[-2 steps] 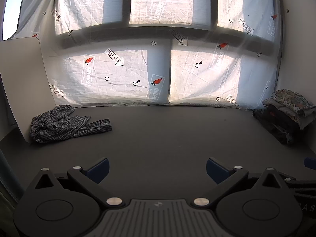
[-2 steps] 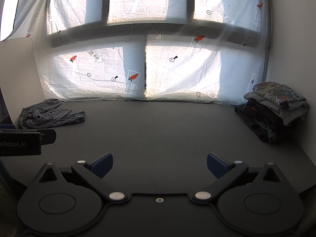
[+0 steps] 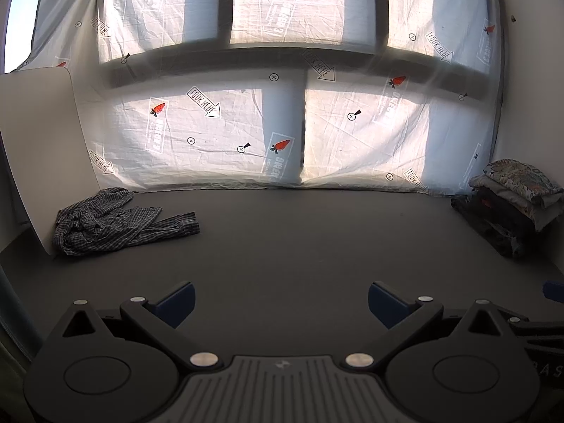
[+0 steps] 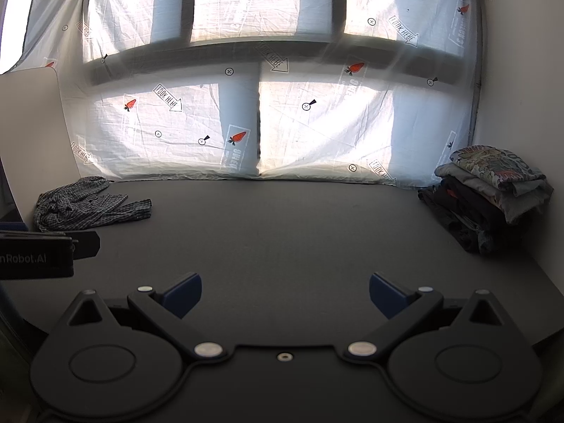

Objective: Fold clothes

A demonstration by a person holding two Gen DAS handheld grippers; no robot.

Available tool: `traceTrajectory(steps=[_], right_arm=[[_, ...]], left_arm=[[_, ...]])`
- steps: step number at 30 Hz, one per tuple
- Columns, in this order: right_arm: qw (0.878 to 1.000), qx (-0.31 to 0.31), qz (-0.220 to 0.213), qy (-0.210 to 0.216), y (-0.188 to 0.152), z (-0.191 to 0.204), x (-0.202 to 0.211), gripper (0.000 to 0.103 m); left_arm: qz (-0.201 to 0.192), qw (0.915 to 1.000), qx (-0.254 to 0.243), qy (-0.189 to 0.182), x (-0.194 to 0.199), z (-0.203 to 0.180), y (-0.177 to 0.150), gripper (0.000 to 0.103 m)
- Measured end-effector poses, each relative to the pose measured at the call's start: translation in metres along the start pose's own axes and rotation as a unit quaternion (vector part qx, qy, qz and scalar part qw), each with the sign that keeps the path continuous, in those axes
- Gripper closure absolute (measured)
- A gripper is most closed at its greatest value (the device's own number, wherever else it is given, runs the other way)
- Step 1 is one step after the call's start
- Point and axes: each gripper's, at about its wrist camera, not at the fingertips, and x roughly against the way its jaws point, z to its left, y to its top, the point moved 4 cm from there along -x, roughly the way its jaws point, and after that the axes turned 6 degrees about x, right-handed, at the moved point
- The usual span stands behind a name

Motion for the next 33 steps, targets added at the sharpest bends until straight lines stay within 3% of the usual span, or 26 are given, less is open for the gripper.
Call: traceTrajectory(steps=[33], right_arm=[[1.000,-0.005,-0.004,-0.002,0.0021,-0.0048,0.0032,0.000]], left_arm=[[-0.003,1.0000,-0.009,-0.001,0.0042,-0.0056,0.0004,0.000]])
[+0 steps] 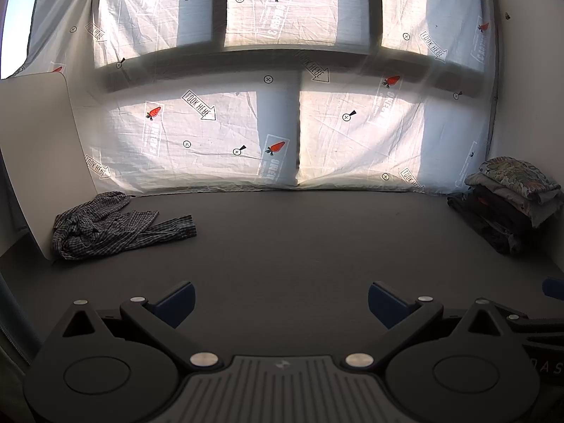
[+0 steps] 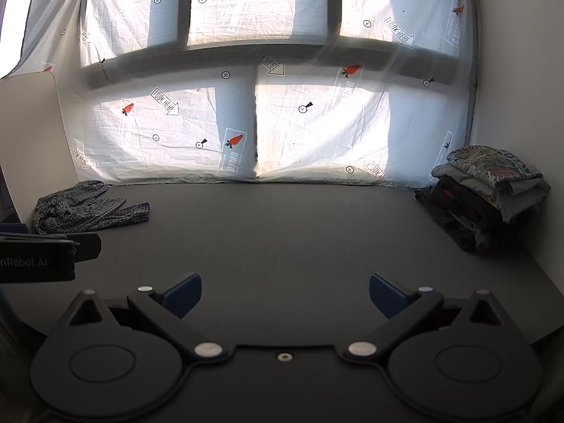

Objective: Fold clothes

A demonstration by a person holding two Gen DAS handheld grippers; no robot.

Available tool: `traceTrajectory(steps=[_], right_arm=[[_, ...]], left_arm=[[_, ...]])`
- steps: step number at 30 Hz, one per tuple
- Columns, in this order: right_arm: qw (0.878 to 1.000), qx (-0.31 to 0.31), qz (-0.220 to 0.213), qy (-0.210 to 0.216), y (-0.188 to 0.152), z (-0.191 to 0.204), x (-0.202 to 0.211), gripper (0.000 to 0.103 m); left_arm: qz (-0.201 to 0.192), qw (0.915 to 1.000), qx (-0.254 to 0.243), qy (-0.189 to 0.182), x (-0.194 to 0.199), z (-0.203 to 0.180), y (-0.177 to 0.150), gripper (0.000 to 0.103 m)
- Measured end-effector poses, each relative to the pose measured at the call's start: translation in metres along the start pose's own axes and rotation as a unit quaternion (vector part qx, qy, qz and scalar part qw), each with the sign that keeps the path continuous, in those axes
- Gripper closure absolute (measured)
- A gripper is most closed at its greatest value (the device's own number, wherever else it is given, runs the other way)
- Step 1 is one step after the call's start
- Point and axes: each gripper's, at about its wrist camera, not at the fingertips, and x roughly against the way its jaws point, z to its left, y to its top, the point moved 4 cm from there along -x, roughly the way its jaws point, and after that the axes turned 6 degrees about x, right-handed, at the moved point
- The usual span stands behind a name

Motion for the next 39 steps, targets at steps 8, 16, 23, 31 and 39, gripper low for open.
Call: traceTrajectory(steps=[8,16,23,31,39], right_arm=[[1.000,0.002,-0.001,0.000,-0.001,0.000,0.000,0.000],[1.000,0.000,-0.002,-0.003,0.000,-0.001,0.000,0.000],[1.000,0.002,-0.003,-0.003,0.000,0.000,0.000,0.000],[1.000,-0.005,-0.004,-0.007,0.002,0.003,0.002,0.000],[1.000,0.000,-0.008,-0.022,0.002,0.005,0.001,0.000]], left_arm=[[0.000,1.0000,0.002,0.000,0.000,0.001,0.001,0.000],[-0.003,1.0000,-0.001,-0.003,0.001,-0.001,-0.001,0.000],[-0.002,1.0000,0.000,-0.003,0.000,-0.001,0.002,0.000],[0.004,1.0000,-0.002,-0.009,0.001,0.004,-0.003,0.000],[0.014,0.9997,0.000,-0.019,-0.008,0.010,-0.001,0.000]])
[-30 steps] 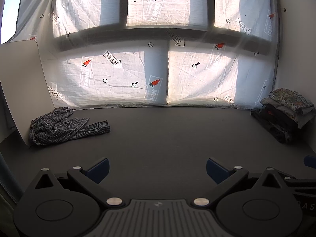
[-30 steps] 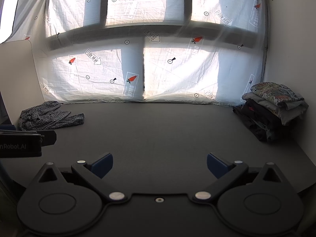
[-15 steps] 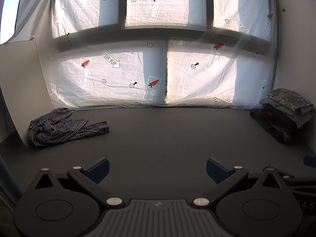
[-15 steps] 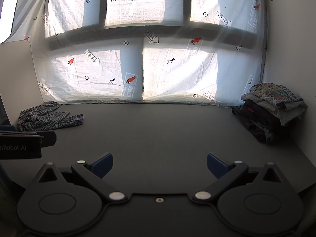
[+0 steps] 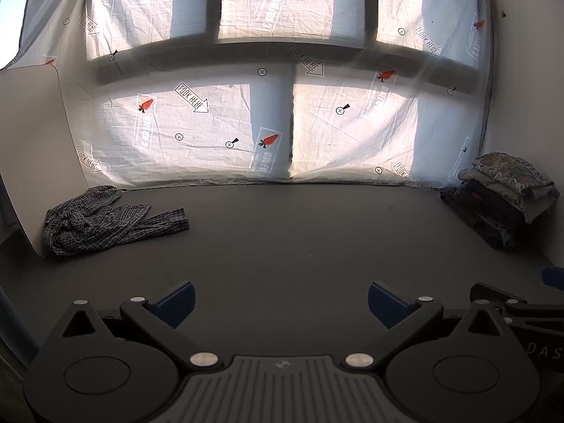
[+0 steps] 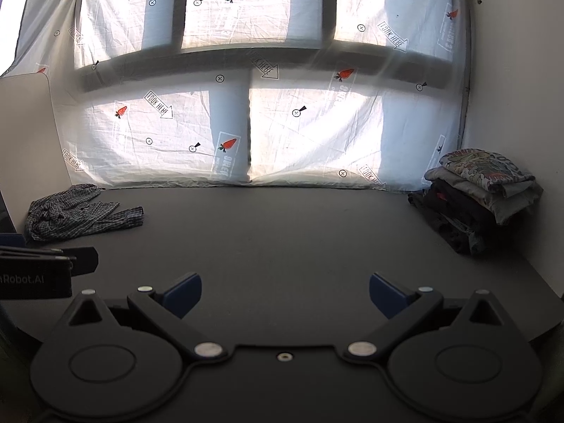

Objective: Fold clothes

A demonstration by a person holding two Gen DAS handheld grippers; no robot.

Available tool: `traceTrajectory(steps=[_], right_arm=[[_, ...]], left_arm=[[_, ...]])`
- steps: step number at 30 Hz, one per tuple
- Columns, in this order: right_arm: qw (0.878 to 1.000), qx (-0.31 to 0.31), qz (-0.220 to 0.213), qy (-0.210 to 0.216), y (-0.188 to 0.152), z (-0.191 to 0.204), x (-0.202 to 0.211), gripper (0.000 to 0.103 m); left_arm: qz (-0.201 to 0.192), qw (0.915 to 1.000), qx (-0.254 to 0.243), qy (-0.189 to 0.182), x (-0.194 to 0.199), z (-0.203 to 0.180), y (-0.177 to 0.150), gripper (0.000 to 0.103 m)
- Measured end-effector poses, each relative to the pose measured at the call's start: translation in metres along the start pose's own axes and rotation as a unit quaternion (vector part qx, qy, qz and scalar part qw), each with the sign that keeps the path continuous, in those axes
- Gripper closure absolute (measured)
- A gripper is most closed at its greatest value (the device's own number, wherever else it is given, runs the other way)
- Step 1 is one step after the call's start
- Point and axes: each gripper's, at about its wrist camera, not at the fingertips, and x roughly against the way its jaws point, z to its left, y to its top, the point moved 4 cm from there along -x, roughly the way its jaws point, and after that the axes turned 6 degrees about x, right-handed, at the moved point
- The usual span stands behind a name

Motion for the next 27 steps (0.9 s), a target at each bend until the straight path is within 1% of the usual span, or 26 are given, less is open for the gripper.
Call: traceTrajectory(steps=[4,8,11,16,20,23,27], right_arm=[[1.000,-0.003,-0.010,-0.009,0.006,-0.006,-0.008,0.000],[1.000,-0.017,0.001,-0.004,0.010,-0.008,-0.031,0.000],[1.000,-0.018,0.008,0.007,0.017,-0.001,-0.053,0.000],[0.999,-0.014,0.029,0.037,0.033,0.030,-0.108,0.000],[0.997,-0.013,0.052,0.054,0.044,0.059,-0.152,0.000],[0.996,-0.009,0.070,0.062,0.053,0.080,-0.186,0.000],[0.991,-0.020,0.105,0.079,0.072,0.117,-0.242,0.000]], left_arm=[[-0.002,1.0000,0.002,-0.001,-0.011,0.000,0.004,0.000],[0.014,0.9999,0.008,0.004,-0.026,0.004,0.005,0.000],[0.033,0.9992,0.018,0.014,-0.042,0.018,0.005,0.000],[0.069,0.9956,0.053,0.035,-0.084,0.060,0.015,0.000],[0.104,0.9881,0.093,0.065,-0.129,0.103,0.033,0.000],[0.122,0.9837,0.111,0.072,-0.163,0.131,0.044,0.000],[0.171,0.9699,0.147,0.091,-0.197,0.171,0.062,0.000]])
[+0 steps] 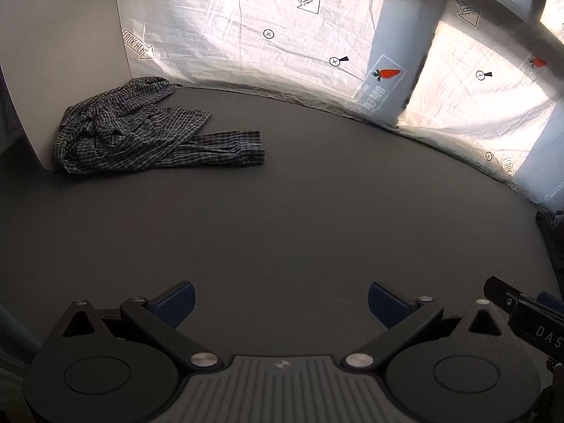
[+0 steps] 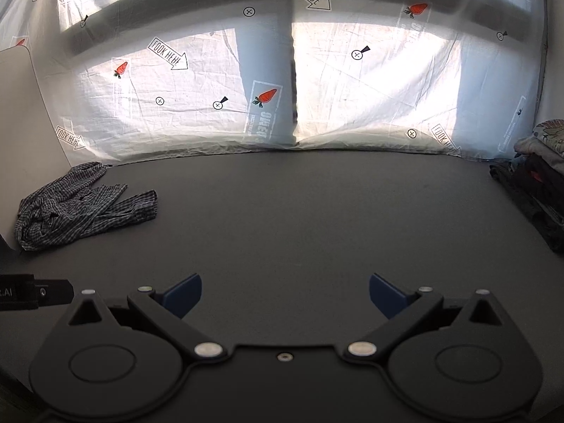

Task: Fold clothes
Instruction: 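Move both open grippers toward the crumpled plaid shirt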

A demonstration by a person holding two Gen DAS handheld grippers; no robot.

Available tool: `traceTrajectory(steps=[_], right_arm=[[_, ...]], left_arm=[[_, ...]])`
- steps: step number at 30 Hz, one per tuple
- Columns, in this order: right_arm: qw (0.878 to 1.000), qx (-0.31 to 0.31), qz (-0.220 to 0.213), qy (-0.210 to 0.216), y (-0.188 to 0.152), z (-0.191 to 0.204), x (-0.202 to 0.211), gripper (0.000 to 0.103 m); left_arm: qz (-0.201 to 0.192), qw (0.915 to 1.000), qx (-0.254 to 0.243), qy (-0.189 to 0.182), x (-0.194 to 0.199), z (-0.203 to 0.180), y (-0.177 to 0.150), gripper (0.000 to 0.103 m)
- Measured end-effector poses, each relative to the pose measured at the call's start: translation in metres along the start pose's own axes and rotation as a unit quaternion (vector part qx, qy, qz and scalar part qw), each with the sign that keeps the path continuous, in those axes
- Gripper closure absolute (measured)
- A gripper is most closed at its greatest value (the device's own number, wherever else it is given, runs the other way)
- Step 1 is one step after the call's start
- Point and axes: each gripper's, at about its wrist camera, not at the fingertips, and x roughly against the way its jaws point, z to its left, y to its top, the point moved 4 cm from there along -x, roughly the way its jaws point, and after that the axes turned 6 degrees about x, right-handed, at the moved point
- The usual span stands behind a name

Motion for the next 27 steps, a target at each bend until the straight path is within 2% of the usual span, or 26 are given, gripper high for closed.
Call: traceTrajectory(steps=[3,8,11,15,18,20,24,25,27], right_arm=[[0.999,0.007,0.027,0.022,0.016,0.025,-0.043,0.000],[0.995,0.037,0.068,0.062,0.039,0.069,-0.108,0.000],[0.990,0.069,0.070,0.104,0.057,0.105,-0.134,0.000],[0.980,0.099,0.069,0.157,0.079,0.153,-0.167,0.001],[0.977,0.091,0.067,0.181,0.095,0.185,-0.191,0.006],[0.976,0.074,0.065,0.193,0.104,0.201,-0.206,0.011],[0.978,0.041,0.085,0.188,0.125,0.237,-0.246,0.030],[0.977,0.037,0.091,0.187,0.128,0.248,-0.253,0.037],[0.975,0.024,0.107,0.194,0.132,0.267,-0.272,0.045]], left_arm=[[0.026,0.9990,0.013,0.034,-0.014,0.026,0.023,0.000],[0.028,0.9939,0.064,0.086,-0.028,0.079,0.052,0.000],[0.037,0.9840,0.131,0.115,-0.039,0.119,0.061,0.000],[0.056,0.9721,0.200,0.109,-0.062,0.167,0.074,0.000],[0.064,0.9668,0.227,0.099,-0.088,0.201,0.095,0.000],[0.070,0.9665,0.231,0.088,-0.116,0.222,0.116,0.000],[0.085,0.9646,0.235,0.083,-0.175,0.259,0.160,0.000],[0.086,0.9622,0.243,0.089,-0.189,0.270,0.171,0.000],[0.084,0.9575,0.258,0.099,-0.212,0.290,0.188,0.000]])
